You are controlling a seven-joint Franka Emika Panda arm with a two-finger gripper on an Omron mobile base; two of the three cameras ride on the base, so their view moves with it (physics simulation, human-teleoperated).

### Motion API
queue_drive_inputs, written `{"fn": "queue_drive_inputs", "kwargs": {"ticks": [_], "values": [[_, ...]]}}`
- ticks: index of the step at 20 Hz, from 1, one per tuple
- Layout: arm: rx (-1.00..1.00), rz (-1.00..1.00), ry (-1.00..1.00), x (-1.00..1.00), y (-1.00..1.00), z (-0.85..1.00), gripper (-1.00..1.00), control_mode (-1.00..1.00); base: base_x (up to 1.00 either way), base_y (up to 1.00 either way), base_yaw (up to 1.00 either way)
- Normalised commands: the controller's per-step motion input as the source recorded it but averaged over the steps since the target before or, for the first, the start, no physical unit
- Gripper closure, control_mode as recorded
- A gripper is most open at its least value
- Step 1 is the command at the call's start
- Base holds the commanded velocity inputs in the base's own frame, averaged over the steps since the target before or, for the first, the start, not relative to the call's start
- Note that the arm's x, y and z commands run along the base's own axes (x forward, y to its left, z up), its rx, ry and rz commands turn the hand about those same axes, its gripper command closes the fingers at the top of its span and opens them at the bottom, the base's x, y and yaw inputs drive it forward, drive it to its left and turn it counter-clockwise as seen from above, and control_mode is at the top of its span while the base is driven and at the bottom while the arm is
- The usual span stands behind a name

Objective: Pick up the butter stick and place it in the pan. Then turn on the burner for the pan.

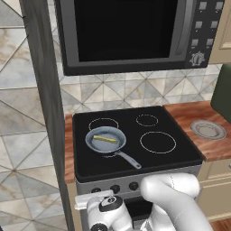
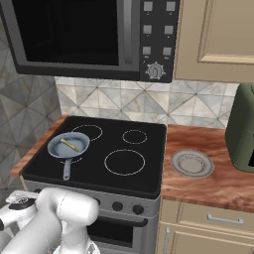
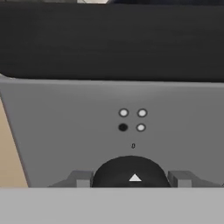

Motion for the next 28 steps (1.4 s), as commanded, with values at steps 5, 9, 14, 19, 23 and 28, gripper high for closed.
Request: {"fn": "queue_drive_inputs", "kwargs": {"ticks": [5,9,14,19,23,28], "values": [[-0.08,0.0,0.03,0.0,0.0,-0.08,1.0,-1.0,0.0,0.0,0.0],[-0.22,0.0,0.09,0.0,0.02,0.0,1.0,-1.0,0.0,0.0,0.0],[-0.28,0.0,0.15,0.0,0.13,-0.05,1.0,-1.0,0.0,0.0,0.0],[-0.28,0.0,0.1,-0.04,0.18,-0.29,1.0,-1.0,0.0,0.0,0.0],[-0.34,0.0,0.01,-0.1,0.25,-0.48,1.0,-1.0,0.0,0.0,0.0],[-0.34,0.0,0.02,-0.12,0.33,-0.46,1.0,-1.0,0.0,0.0,0.0]]}}
